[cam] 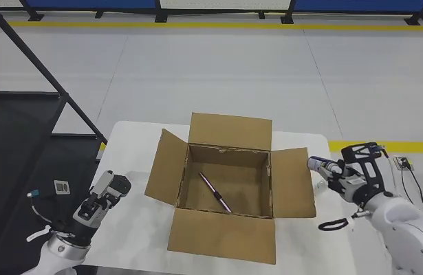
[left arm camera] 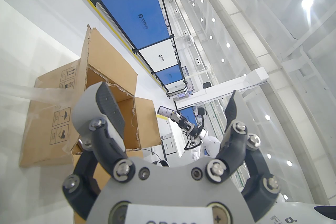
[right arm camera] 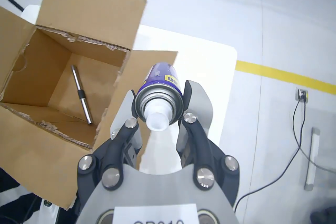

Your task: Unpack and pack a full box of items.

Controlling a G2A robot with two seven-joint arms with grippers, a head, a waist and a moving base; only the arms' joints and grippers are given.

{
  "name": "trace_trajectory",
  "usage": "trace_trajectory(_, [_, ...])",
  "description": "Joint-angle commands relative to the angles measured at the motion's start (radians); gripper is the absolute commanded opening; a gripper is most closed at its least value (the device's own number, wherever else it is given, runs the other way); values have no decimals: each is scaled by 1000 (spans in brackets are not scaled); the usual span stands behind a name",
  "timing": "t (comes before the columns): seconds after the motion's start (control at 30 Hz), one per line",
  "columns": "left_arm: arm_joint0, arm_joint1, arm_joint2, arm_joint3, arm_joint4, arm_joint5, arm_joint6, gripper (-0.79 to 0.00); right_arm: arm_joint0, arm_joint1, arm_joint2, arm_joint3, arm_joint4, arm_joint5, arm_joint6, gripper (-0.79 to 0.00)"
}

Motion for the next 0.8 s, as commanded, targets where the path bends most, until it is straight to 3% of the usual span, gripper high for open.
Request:
trace_trajectory(0.0, [0, 0, 0, 0, 0, 0, 0, 0, -58, 0, 58, 11, 20, 9, -17, -785])
trace_trajectory(0.27, [0, 0, 0, 0, 0, 0, 0, 0, -182, -4, 110, 130, 118, -3, -76, -785])
trace_trajectory(0.77, [0, 0, 0, 0, 0, 0, 0, 0, -34, 7, -24, 391, 11, 54, 2, -785])
